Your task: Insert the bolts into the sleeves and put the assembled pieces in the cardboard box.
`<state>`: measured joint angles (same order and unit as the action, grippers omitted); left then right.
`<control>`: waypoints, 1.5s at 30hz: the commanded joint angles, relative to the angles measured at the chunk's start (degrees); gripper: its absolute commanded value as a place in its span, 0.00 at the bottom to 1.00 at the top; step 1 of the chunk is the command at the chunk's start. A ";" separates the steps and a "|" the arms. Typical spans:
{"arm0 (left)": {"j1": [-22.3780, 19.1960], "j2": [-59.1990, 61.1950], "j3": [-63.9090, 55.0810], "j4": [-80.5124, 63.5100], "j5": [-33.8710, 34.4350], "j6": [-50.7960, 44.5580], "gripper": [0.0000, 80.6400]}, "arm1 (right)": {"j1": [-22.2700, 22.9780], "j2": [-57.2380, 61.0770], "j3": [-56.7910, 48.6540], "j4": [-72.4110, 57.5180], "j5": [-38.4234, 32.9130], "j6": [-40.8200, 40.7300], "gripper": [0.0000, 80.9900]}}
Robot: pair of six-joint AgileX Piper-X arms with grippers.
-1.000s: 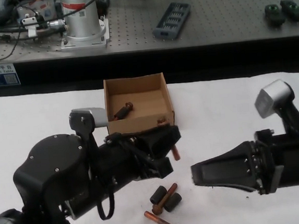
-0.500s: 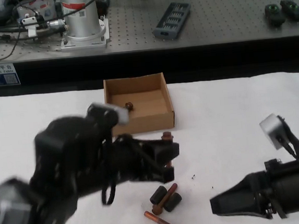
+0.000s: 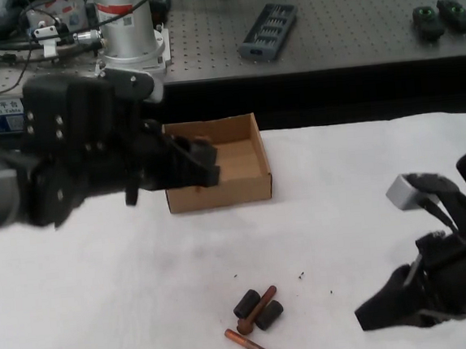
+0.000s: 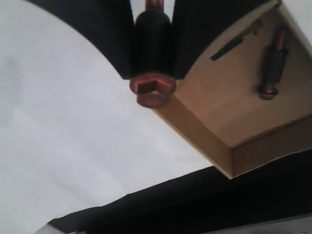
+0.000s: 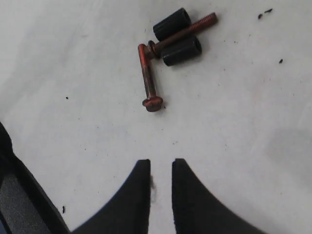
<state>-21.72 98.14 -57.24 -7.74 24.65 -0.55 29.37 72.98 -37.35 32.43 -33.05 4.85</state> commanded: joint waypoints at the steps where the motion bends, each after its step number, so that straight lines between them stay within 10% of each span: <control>1: 1.05 2.45 -5.98 5.92 1.32 5.81 0.18 | 0.12 -0.87 -1.28 0.68 -0.06 -0.92 0.16; 37: 2.21 21.31 -31.72 21.02 -4.84 19.14 0.18 | 0.12 -0.87 -2.31 2.46 -1.46 -0.56 0.16; 45: 2.35 21.30 -33.24 20.47 -6.92 19.28 0.55 | 0.12 -0.87 -2.31 2.46 -1.46 -0.56 0.16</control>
<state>-19.50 119.65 -88.51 13.51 18.87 19.37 29.37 72.98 -39.06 34.51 -33.64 4.69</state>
